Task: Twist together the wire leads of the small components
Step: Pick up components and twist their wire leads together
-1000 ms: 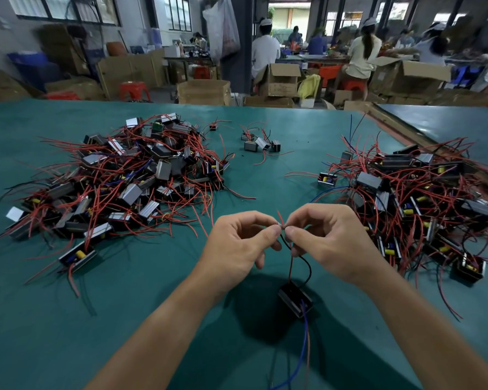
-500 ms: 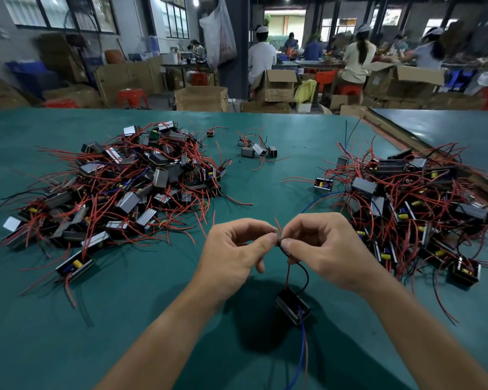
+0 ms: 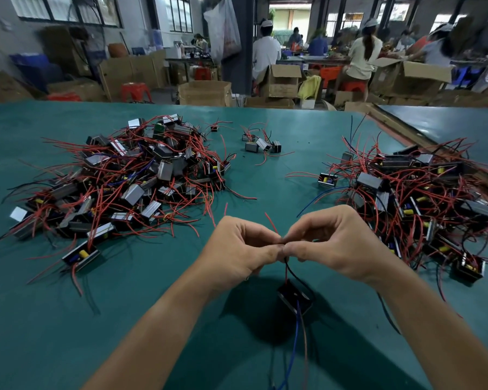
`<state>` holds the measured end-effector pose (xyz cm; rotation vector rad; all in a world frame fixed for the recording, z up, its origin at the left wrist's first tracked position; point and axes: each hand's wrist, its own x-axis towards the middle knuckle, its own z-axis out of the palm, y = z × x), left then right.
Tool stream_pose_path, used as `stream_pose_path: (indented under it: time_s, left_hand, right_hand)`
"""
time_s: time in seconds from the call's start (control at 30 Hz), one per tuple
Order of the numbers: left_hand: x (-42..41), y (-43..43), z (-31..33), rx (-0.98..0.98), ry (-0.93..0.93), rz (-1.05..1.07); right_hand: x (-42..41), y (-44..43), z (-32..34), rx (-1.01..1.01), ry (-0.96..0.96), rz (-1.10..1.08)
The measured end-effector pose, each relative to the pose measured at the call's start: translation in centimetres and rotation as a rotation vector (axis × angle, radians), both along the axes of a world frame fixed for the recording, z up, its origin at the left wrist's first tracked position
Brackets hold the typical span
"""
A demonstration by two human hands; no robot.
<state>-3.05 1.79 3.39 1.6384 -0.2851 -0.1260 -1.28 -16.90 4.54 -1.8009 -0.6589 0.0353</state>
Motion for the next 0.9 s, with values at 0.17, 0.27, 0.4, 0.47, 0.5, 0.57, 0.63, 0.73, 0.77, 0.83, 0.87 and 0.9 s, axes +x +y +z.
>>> stream_pose_path:
  time_s: [0.17,0.27,0.4,0.47,0.5,0.57,0.63,0.73,0.77,0.83,0.87,0.9]
  left_hand:
    - [0.0,-0.5,-0.3,-0.019,-0.046,0.032]
    - [-0.1,-0.6,-0.5,0.0,-0.106,0.023]
    - [0.0,-0.6,-0.7,0.001,-0.169,0.068]
    - [-0.1,-0.9,-0.7,0.001,-0.198,0.101]
    - [-0.1,-1.0,-0.7,0.001,-0.207,0.112]
    - [-0.1,-1.2,-0.8,-0.027,-0.199,0.127]
    - [-0.1,-1.3,-0.7,-0.07,-0.151,0.146]
    - [0.0,-1.3,-0.7,-0.089,-0.091,0.182]
    - [0.1,-1.3,-0.7,-0.099,-0.07,0.176]
    - [0.0,-1.2,-0.5,-0.129,-0.013,0.137]
    - [0.0,-1.1,-0.3,-0.14,0.015,0.117]
    - [0.0,-0.9,-0.2,-0.148,0.039,0.098]
  right_hand:
    - [0.0,-0.1,0.1,-0.023,0.063,-0.031]
    - [0.1,0.0,0.2,-0.028,0.113,-0.031]
    - [0.1,0.4,0.0,0.04,0.208,-0.061]
    - [0.1,0.8,-0.1,0.081,0.248,-0.106]
    - [0.1,1.0,-0.2,0.097,0.255,-0.137]
    - [0.1,1.3,-0.4,0.113,0.234,-0.188]
    - [0.2,1.5,-0.5,0.113,0.188,-0.213]
    - [0.1,1.7,-0.7,0.122,0.139,-0.225]
    - [0.2,1.6,-0.7,0.119,0.121,-0.214]
    - [0.2,1.4,-0.6,0.095,0.07,-0.186]
    - [0.2,1.2,-0.6,0.082,0.044,-0.172]
    - [0.2,1.0,-0.5,0.074,0.023,-0.158]
